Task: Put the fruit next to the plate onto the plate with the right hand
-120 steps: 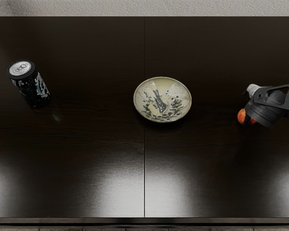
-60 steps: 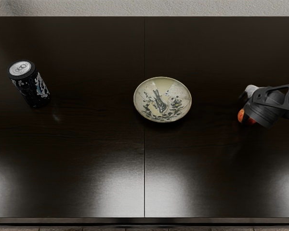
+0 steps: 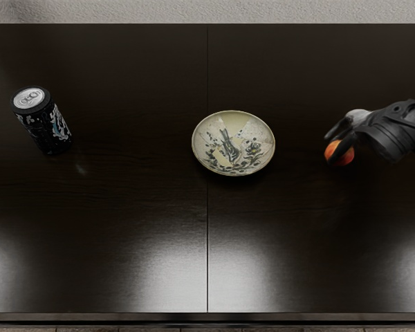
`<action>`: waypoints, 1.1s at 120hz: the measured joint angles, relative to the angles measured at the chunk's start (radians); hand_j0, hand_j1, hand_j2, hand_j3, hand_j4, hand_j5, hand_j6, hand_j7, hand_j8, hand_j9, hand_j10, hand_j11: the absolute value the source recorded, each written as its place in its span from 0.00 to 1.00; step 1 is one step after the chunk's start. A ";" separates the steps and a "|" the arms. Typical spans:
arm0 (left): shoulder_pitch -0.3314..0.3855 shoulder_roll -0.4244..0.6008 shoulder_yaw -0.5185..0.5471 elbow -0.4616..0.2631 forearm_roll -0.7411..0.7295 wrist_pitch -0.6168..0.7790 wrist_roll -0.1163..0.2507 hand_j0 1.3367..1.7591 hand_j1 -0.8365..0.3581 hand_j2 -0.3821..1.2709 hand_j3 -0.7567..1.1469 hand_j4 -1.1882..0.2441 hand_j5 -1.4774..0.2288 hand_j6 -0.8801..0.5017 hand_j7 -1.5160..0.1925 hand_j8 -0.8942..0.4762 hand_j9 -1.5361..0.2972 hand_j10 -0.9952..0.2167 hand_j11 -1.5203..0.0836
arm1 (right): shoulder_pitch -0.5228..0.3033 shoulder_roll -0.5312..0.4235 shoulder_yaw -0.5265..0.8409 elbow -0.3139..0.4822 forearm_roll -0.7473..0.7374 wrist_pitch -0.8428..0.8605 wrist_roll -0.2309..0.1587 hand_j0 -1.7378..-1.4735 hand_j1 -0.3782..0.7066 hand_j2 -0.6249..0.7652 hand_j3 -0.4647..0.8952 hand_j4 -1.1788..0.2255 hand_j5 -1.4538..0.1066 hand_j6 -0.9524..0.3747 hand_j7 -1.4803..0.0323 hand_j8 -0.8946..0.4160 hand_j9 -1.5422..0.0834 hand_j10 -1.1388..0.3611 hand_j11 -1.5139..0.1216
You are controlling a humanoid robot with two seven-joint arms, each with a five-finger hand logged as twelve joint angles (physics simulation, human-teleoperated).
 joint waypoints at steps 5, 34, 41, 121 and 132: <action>0.000 0.000 0.000 0.000 0.000 0.000 0.000 0.76 0.99 0.23 0.40 0.83 0.87 0.64 0.89 0.65 0.84 0.82 0.95 | -0.038 -0.015 0.098 -0.029 0.002 0.083 -0.001 0.34 0.49 0.53 0.34 0.28 0.18 0.35 0.26 0.45 0.25 0.46 0.23; 0.000 0.000 0.000 0.000 0.000 0.000 0.000 0.76 0.99 0.23 0.40 0.83 0.87 0.64 0.89 0.65 0.84 0.82 0.95 | -0.162 0.067 0.514 -0.224 0.043 0.389 0.001 0.34 0.51 0.59 0.34 0.25 0.17 0.31 0.24 0.42 0.24 0.48 0.21; 0.000 0.000 0.000 0.000 0.000 0.000 0.000 0.76 0.99 0.23 0.40 0.83 0.87 0.64 0.89 0.65 0.84 0.82 0.95 | -0.164 0.124 0.551 -0.264 0.044 0.404 0.001 0.34 0.50 0.57 0.34 0.25 0.17 0.31 0.24 0.42 0.24 0.47 0.22; 0.000 0.000 0.000 0.000 0.000 0.000 0.000 0.76 0.99 0.23 0.40 0.83 0.87 0.64 0.89 0.65 0.84 0.82 0.95 | -0.180 0.124 0.726 -0.284 0.063 0.571 0.003 0.31 0.16 0.48 0.34 0.70 0.76 0.62 0.81 0.62 0.79 0.69 0.77; -0.003 0.000 0.000 0.000 0.001 -0.002 0.000 0.76 0.99 0.23 0.40 0.83 0.87 0.64 0.89 0.65 0.84 0.82 0.95 | -0.271 -0.058 0.862 -0.251 0.198 0.771 0.003 0.31 0.12 0.47 0.34 0.75 0.82 0.65 0.86 0.63 0.84 0.71 0.82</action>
